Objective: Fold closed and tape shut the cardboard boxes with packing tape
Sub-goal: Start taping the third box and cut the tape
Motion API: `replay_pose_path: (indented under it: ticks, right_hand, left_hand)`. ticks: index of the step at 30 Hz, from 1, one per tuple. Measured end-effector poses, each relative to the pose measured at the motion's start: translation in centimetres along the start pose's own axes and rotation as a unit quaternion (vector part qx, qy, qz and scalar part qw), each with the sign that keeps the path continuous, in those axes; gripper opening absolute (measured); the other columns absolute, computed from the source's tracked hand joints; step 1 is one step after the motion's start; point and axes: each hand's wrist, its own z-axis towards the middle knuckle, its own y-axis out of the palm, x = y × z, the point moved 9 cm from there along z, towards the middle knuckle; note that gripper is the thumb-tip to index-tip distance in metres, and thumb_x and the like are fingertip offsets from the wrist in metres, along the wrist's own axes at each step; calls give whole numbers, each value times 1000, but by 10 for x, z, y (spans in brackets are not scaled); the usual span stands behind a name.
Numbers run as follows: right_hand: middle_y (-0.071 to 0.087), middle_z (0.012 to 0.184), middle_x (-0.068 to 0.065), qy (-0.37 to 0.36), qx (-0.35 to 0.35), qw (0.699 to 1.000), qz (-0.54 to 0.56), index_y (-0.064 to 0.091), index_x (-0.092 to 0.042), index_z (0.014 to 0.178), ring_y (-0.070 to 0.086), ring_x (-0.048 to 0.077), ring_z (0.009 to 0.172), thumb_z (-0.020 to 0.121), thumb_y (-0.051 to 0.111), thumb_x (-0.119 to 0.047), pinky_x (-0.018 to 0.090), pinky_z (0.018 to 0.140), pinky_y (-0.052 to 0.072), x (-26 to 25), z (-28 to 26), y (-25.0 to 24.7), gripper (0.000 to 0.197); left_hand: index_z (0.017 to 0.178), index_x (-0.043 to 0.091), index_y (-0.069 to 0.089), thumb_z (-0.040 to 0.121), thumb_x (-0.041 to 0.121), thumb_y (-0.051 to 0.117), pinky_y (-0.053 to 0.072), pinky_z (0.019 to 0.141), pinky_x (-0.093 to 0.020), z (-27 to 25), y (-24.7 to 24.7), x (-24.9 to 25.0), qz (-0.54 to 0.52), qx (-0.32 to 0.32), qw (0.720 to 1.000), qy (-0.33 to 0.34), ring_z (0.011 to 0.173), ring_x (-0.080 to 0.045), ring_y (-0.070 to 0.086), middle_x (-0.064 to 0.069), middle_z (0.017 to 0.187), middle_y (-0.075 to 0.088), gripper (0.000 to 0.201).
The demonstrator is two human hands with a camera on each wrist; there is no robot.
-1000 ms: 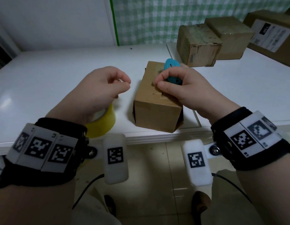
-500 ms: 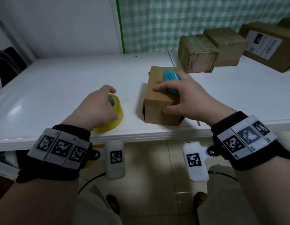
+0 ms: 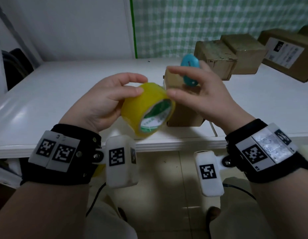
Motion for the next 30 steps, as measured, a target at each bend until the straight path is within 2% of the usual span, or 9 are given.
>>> replay_pose_path:
  ticks: [2,5,10,14,18,22,25,27,30]
  right_hand:
    - [43,119,-1,-9,-93,996,8,54,-37,129,45,8,117,62,81,-47,24,103,41,-8,-3,17,73]
    - [47,117,6,-16,-151,988,-13,56,-43,119,49,15,113,56,86,-41,29,97,47,-15,-7,33,69]
    - [49,107,-2,2,-97,995,-8,65,-37,102,51,12,106,51,87,-40,31,93,48,-13,-5,25,56]
    - [58,105,-6,26,30,995,94,67,-34,96,59,3,99,42,84,-52,25,88,52,-2,0,0,59]
    - [60,112,3,34,98,989,106,66,-35,90,60,12,101,45,84,-56,29,85,52,8,3,-10,53]
    - [60,109,5,28,83,993,80,59,-34,90,58,11,94,46,83,-56,22,77,50,5,3,-1,54]
    - [61,105,3,31,40,992,116,59,-26,97,60,8,90,50,87,-42,21,72,51,4,4,6,57]
    - [60,108,7,37,-6,991,129,62,-27,99,61,11,92,47,87,-44,22,73,51,2,3,14,60]
    - [61,112,12,50,-69,987,139,65,-24,102,63,19,98,44,84,-45,37,84,55,-1,-2,28,65]
  left_hand:
    - [93,17,66,73,10,61,52,60,-22,-3,13,-2,3,-55,998,-7,67,-14,64,-6,80,68,22]
    - [94,14,64,73,10,59,53,59,-22,-6,21,-2,17,-91,996,0,65,-13,64,-2,75,69,22]
    - [94,18,65,78,27,62,48,64,-21,-5,13,4,48,-46,997,39,72,-9,60,4,80,67,18]
    - [120,15,57,61,53,80,50,75,-20,-4,5,12,13,-32,998,62,93,-11,61,-1,104,64,74]
    - [132,12,48,65,22,75,49,89,-29,-5,8,16,38,-25,995,88,110,-16,60,-5,123,62,72]
    - [129,6,54,71,11,75,50,84,-27,-5,4,21,51,23,991,121,102,-14,65,-4,118,66,62]
    - [129,3,53,75,5,67,49,87,-27,-6,2,25,57,29,989,136,104,-14,63,-8,120,64,56]
    - [131,4,51,74,3,65,47,95,-30,-6,1,26,51,38,988,138,110,-16,61,-9,124,62,59]
    - [127,15,52,74,0,64,46,96,-25,-5,-5,25,58,55,987,139,110,-8,60,1,119,64,57]
